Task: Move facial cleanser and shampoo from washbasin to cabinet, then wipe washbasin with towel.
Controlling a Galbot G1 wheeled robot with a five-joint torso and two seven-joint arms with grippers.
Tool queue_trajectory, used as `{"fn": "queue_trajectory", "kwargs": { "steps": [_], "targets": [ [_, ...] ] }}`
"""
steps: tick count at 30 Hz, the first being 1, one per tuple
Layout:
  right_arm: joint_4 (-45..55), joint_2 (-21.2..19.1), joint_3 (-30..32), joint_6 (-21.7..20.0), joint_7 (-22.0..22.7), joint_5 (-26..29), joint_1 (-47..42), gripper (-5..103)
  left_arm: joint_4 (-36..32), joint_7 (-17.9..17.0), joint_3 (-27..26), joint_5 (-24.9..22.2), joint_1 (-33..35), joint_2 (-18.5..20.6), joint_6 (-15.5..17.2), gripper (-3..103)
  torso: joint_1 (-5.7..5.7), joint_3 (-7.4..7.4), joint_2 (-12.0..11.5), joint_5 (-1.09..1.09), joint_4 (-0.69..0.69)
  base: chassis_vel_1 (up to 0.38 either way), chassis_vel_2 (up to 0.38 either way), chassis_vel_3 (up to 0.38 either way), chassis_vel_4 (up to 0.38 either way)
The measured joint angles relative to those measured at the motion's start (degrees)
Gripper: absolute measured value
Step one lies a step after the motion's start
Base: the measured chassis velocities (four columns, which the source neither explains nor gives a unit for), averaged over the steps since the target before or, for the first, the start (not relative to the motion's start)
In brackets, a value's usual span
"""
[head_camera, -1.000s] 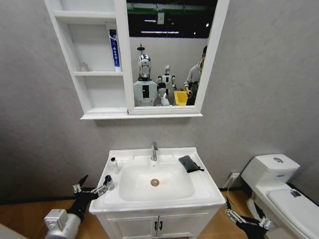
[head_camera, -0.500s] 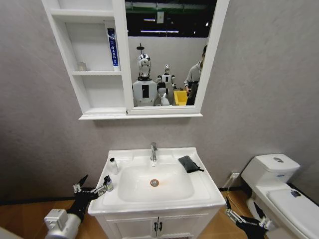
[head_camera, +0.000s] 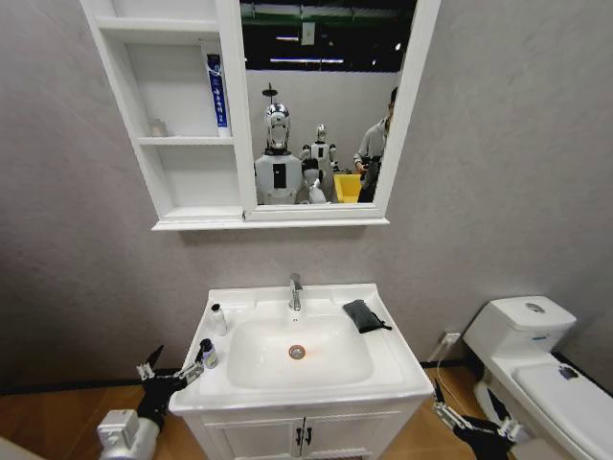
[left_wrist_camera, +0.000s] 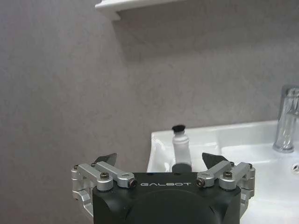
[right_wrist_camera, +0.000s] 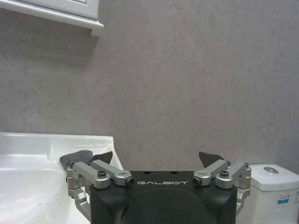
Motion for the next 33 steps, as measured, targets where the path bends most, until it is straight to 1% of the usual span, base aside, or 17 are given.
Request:
{"fn": "queue_trajectory", "kwargs": {
  "steps": [2, 3, 4, 7, 8, 9, 10, 11, 13, 19, 21, 22, 23, 24, 25, 26, 33],
  "targets": [
    [0.00, 0.00, 0.00, 0.00, 0.00, 0.00, 0.00, 100, 0.72, -0.24, 0.44, 1.18, -0.14, -0.69, -0.39, 100, 0.00, 0.00, 0.00, 0.00, 0.00, 0.000, 0.000, 0.000, 0.000],
    [0.00, 0.00, 0.00, 0.00, 0.00, 0.00, 0.00, 100, 1.98, -0.67, 1.14, 3.13, -0.41, -1.81, -1.06, 100, 0.00, 0.00, 0.00, 0.00, 0.00, 0.000, 0.000, 0.000, 0.000],
    [0.00, 0.00, -0.01, 0.00, 0.00, 0.00, 0.00, 100, 4.12, -1.34, 2.36, 6.37, -0.85, -3.87, -2.14, 100, -0.01, 0.00, 0.00, -0.01, 0.00, 0.000, 0.000, 0.000, 0.000],
    [0.00, 0.00, 0.01, 0.00, 0.01, 0.00, 0.00, 100, 3.36, -1.22, 2.28, 6.34, -0.44, -4.07, -2.04, 100, 0.00, 0.00, 0.00, -0.06, 0.01, 0.000, 0.000, 0.000, 0.000],
    [0.00, 0.00, -0.01, 0.00, 0.00, 0.00, 0.00, 100, 0.33, -0.55, 1.93, 6.17, 0.56, -3.70, -1.79, 100, 0.00, 0.00, 0.00, 0.03, -0.01, 0.000, 0.000, 0.000, 0.000],
    [0.00, 0.00, 0.00, 0.00, 0.00, 0.00, 0.00, 100, -2.92, 0.33, 1.67, 6.05, 1.81, -3.40, -1.33, 100, 0.00, 0.00, 0.00, 0.02, 0.00, 0.000, 0.000, 0.000, 0.000],
    [0.00, 0.00, 0.00, 0.00, 0.00, 0.00, 0.00, 100, -2.92, 0.33, 1.67, 6.05, 1.81, -3.40, -1.33, 100, 0.00, 0.00, 0.00, 0.02, 0.00, 0.000, 0.000, 0.000, 0.000],
    [0.00, 0.00, 0.00, 0.00, 0.00, 0.00, 0.00, 100, -6.45, 1.17, 1.40, 6.05, 3.15, -3.11, -0.89, 100, 0.00, 0.00, 0.00, 0.00, 0.00, 0.000, 0.000, 0.000, 0.000],
    [0.00, 0.00, -0.01, 0.00, 0.00, 0.00, 0.00, 100, -11.02, 2.32, 1.06, 6.08, 4.91, -2.78, -0.45, 100, -0.01, 0.00, 0.00, 0.04, 0.00, 0.000, 0.000, 0.000, 0.000],
    [0.00, 0.00, -0.01, 0.00, 0.00, 0.00, 0.00, 100, -12.09, 2.72, 0.90, 6.04, 5.49, -2.54, -0.10, 100, -0.01, 0.00, 0.00, -0.01, 0.00, 0.000, 0.000, 0.000, 0.000],
    [0.00, 0.00, -0.01, 0.00, 0.00, 0.00, 0.00, 100, -12.09, 2.90, 0.31, 5.30, 5.50, -2.09, 0.33, 100, -0.01, 0.00, 0.00, -0.03, 0.02, 0.000, 0.000, 0.000, 0.000],
    [0.00, 0.00, -0.01, 0.00, 0.00, 0.00, 0.00, 100, -12.09, 3.00, -1.12, 3.47, 5.44, -0.80, 1.32, 100, -0.01, 0.00, 0.00, -0.01, 0.02, 0.000, 0.000, 0.000, 0.000],
    [0.00, 0.00, 0.00, 0.00, 0.00, 0.00, 0.00, 100, -12.09, 3.14, -3.85, -0.09, 5.22, 1.75, 3.18, 100, -0.01, 0.00, 0.00, 0.00, 0.01, 0.000, 0.000, 0.000, 0.000],
    [0.00, 0.00, 0.00, 0.00, 0.00, 0.00, 0.00, 100, -12.09, 3.14, -3.85, -0.09, 5.22, 1.75, 3.18, 100, -0.01, 0.00, 0.00, 0.00, 0.01, 0.000, 0.000, 0.000, 0.000],
    [0.00, 0.00, -0.01, 0.00, 0.00, 0.00, 0.00, 100, -12.10, 3.28, -5.37, -2.12, 5.08, 3.18, 4.26, 100, -0.01, 0.00, 0.00, 0.00, -0.02, 0.000, 0.000, 0.000, 0.000],
    [0.00, 0.00, 0.00, 0.00, 0.00, 0.00, 0.00, 100, -12.10, 3.36, -5.91, -2.94, 5.02, 3.74, 4.69, 100, -0.01, 0.00, 0.00, -0.02, -0.01, 0.000, 0.000, 0.000, 0.000],
    [0.00, 0.00, 0.00, 0.00, 0.00, 0.00, 0.00, 100, -12.03, 3.46, -6.16, -3.61, 4.78, 4.20, 5.04, 100, -0.01, 0.00, 0.00, 0.01, 0.01, 0.000, 0.000, 0.000, 0.000]
  ]
}}
